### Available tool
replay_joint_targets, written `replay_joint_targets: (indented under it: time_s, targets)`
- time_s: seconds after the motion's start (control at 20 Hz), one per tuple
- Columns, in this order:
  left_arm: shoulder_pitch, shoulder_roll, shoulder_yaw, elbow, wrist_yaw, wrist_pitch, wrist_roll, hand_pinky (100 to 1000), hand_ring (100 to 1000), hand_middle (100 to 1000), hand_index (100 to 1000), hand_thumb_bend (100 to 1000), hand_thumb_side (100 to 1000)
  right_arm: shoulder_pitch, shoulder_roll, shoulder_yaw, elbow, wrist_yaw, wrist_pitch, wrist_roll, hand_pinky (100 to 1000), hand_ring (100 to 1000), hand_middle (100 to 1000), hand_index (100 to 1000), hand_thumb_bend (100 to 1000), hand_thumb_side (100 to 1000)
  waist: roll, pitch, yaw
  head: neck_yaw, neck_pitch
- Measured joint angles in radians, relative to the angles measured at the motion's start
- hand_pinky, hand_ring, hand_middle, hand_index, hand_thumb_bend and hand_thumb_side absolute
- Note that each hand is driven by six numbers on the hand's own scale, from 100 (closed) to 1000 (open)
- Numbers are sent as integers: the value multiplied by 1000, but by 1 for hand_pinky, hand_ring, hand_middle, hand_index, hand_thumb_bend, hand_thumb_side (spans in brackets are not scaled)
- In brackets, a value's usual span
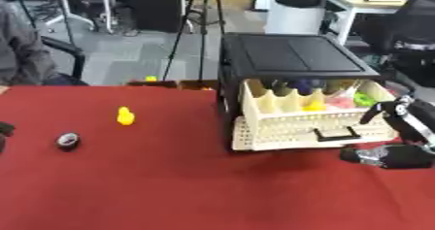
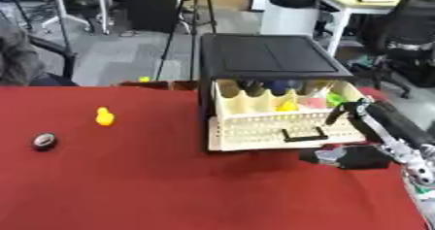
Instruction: Pick up objects from table and place into drawer.
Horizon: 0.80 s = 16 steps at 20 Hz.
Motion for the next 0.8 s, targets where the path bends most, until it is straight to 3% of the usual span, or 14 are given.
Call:
replay_joint_targets:
  time_s: [0.15,0.45,0.8]
  targets:
    - [-67,0,-12,76,-121,20,86,563,662,697,815,100,551,-4,0,5,0,-2,-3,3,222,100,100,616,914,730,0,1,-12,5,-1]
    - [-184,-34,-22,228,-320,130,277,565,666,712,815,100,591,-22,0,13,-5,-7,-8,9,224,100,100,615,914,728,-4,10,-44,23,-10]
    - [-260,-89,-22,391,-474,268,452,532,632,699,814,100,501,-45,8,30,-8,-12,-16,23,229,100,100,615,914,720,-3,27,-85,49,-27]
